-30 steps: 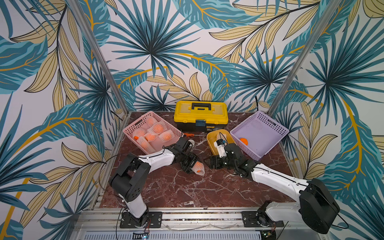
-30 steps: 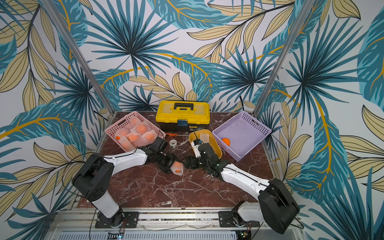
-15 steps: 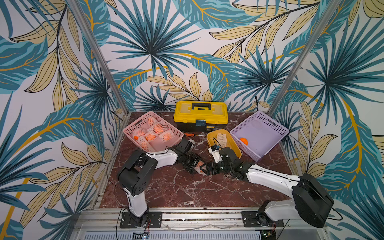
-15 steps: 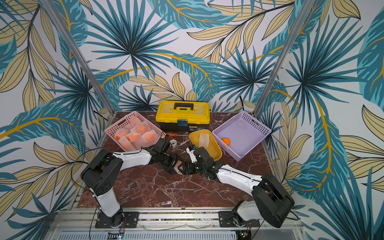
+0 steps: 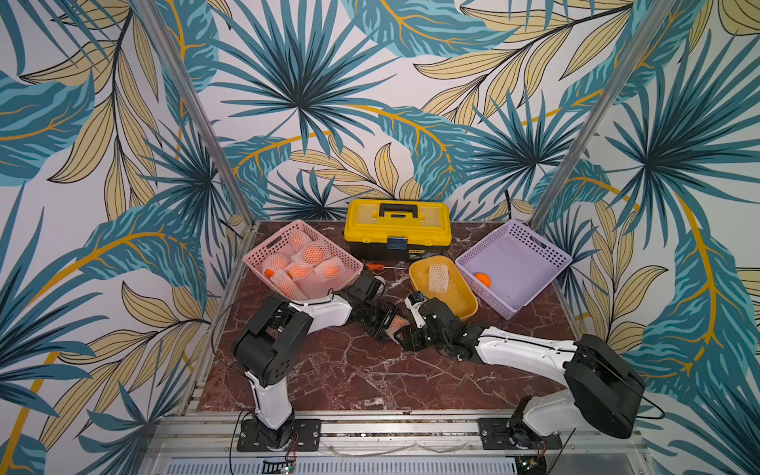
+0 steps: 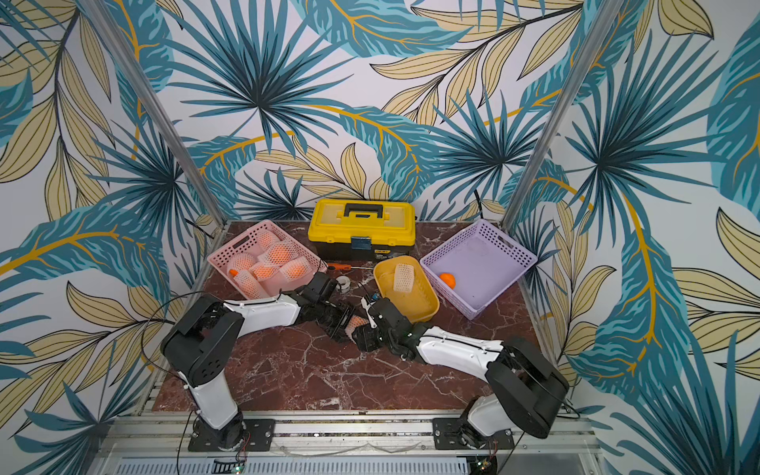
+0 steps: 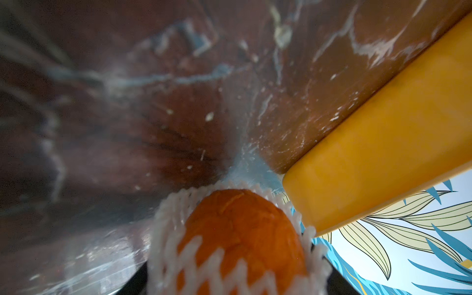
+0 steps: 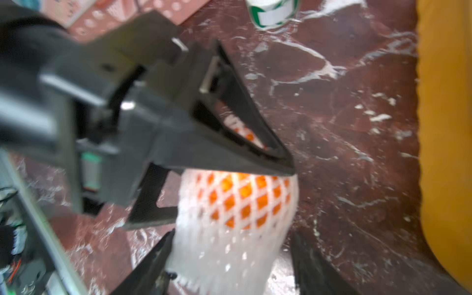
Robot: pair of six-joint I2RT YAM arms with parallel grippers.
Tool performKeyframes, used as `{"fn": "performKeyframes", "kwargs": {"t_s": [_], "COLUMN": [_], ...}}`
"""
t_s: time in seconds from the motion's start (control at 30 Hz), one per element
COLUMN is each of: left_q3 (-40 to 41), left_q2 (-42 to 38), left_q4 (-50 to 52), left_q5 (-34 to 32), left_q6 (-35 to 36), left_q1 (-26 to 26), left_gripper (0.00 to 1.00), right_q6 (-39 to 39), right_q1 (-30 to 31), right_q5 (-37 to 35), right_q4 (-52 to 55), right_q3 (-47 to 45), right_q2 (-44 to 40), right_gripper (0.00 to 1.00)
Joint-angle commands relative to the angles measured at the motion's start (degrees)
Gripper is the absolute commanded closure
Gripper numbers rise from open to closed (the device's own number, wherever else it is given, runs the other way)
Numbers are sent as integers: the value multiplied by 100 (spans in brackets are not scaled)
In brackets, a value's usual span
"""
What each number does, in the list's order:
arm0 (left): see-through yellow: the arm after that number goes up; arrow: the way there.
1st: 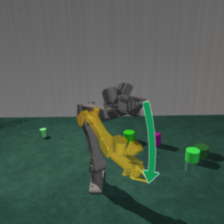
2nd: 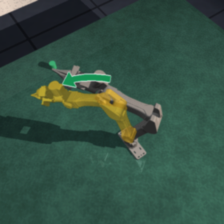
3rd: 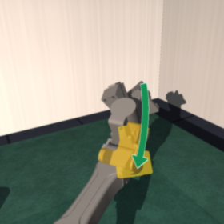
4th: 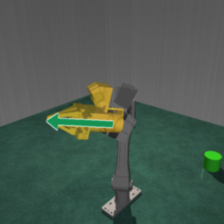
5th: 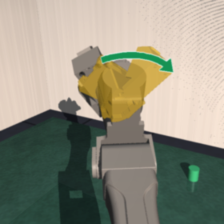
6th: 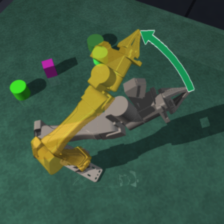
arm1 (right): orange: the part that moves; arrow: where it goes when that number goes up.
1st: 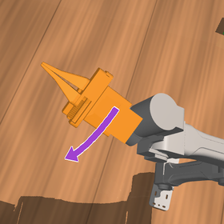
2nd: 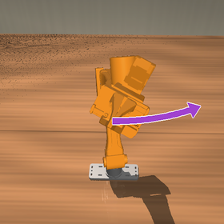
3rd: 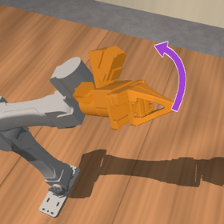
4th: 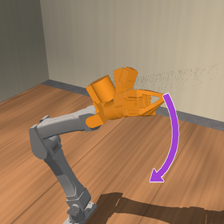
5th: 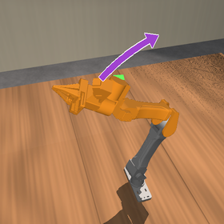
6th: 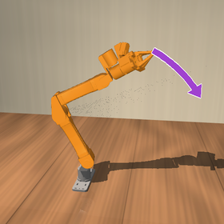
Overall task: Remove foam nets from oranges
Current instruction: Place the orange at the center of the board.
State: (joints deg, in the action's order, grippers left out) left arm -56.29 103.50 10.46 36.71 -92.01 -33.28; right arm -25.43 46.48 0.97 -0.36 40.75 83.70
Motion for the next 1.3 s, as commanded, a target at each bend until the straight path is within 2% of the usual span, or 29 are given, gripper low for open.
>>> {"fn": "performKeyframes", "kwargs": {"t_s": [0.0,0.1,0.27,0.37,0.63,0.73,0.83,0.97,1.27], "left_q3": [-163,-154,-134,-228,-1053,-1193,-985,-701,-970], "left_q2": [34,13,-113,-282,-690,-771,-939,-919,-363], "left_q4": [-61,-61,-61,137,1995,2418,2360,1715,1130], "left_q5": [38,36,-21,-137,-709,-780,-807,-421,-193], "left_q6": [-20,1,118,338,1895,2327,2266,1796,1330], "left_q1": [38,49,111,187,537,603,594,496,357], "left_gripper": [27,20,8,0,1,0,1,1,0], "right_q6": [-97,-193,-344,-434,-938,-1299,-1695,-2080,-2234], "right_q1": [94,98,89,84,-4,-364,-670,-898,-921], "right_q5": [-516,-480,-405,-350,-98,135,711,1246,1578], "right_q4": [-90,-177,-138,22,638,889,846,516,243], "right_q3": [110,162,224,319,827,1031,1110,1109,1216], "right_q2": [152,212,234,244,328,463,628,858,1026], "right_gripper": [42,61,80,82,83,81,79,78,71]}}
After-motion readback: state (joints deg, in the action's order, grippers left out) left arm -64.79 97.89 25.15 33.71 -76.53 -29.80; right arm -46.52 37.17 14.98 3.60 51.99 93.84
